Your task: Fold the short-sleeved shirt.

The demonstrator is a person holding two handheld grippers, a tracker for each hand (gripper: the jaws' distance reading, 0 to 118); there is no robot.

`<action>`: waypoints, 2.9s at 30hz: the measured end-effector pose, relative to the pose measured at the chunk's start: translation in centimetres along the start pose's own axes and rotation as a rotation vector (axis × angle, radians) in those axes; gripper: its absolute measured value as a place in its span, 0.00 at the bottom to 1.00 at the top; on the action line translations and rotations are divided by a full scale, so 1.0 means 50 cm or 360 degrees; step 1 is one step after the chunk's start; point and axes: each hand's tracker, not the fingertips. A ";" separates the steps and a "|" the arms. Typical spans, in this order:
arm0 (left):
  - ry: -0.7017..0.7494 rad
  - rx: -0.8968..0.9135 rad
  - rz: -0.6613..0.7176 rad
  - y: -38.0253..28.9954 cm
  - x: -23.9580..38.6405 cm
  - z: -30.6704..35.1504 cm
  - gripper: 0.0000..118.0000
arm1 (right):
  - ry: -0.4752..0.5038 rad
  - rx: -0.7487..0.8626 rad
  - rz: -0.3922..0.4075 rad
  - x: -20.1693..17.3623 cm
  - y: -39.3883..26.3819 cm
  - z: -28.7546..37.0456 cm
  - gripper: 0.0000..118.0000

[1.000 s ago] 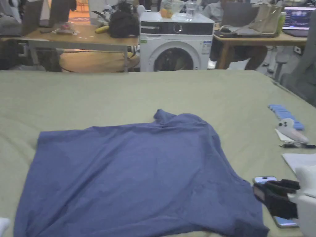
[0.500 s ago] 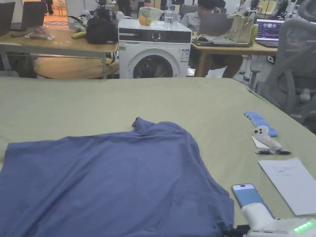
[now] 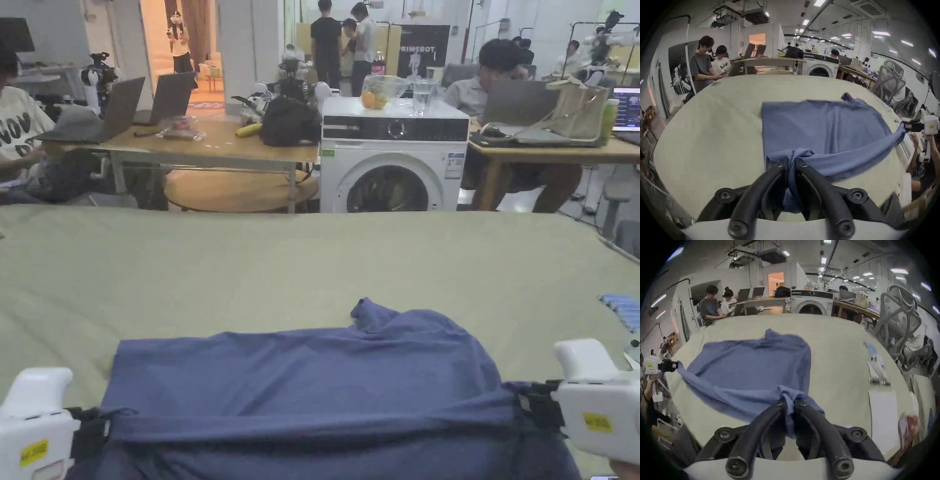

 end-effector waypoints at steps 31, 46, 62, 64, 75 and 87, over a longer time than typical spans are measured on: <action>-0.0163 0.0465 -0.0051 0.064 0.158 0.039 0.00 | 0.0103 0.0357 -0.0046 -0.215 0.019 -0.007 0.00; 0.0051 -0.0011 0.0309 -0.039 -0.045 -0.056 0.56 | 0.0123 0.0285 -0.0183 -0.124 -0.029 -0.010 0.00; 0.0132 -0.0362 0.0164 -0.060 -0.022 -0.159 0.00 | -0.0116 -0.0151 -0.0388 0.019 -0.084 -0.131 0.58; 0.0154 -0.0364 0.0048 -0.063 0.003 -0.141 0.00 | -0.0073 -0.0237 -0.0338 0.010 -0.098 -0.158 0.46; 0.0015 -0.0094 0.0233 -0.045 -0.057 -0.064 0.00 | -0.0214 0.0027 -0.0299 -0.031 -0.088 -0.059 0.06; -0.0052 -0.0168 0.0120 -0.188 -0.091 0.166 0.00 | -0.0109 -0.0101 -0.0425 -0.059 -0.223 0.140 0.06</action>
